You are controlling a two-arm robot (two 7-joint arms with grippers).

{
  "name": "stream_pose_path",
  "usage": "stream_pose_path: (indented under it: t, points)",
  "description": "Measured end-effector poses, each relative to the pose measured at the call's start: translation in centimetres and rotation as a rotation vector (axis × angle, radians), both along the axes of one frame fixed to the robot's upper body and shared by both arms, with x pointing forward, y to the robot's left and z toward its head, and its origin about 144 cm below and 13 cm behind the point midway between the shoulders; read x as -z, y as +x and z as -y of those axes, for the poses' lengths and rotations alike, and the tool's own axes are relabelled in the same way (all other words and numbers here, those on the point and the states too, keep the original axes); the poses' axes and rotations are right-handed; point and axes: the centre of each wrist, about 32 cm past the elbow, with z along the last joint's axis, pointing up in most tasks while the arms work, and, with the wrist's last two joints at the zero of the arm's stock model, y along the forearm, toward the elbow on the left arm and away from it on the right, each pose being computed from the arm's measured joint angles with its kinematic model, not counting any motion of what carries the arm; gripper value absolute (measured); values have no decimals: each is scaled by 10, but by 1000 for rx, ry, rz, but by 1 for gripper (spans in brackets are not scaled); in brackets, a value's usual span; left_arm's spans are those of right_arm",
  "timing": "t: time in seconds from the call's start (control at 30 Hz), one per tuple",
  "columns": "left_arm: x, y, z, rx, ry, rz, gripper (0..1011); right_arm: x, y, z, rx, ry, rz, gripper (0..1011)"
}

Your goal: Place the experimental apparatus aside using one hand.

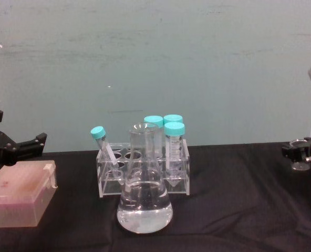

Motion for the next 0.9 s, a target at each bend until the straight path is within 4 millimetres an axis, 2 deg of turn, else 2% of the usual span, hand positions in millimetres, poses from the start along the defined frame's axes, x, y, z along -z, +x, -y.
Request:
stream_pose_path:
  t: [0.9]
  points:
    - [0, 0, 0, 0, 0, 0, 1000, -1, 1, 0, -4, -8, -3, 537]
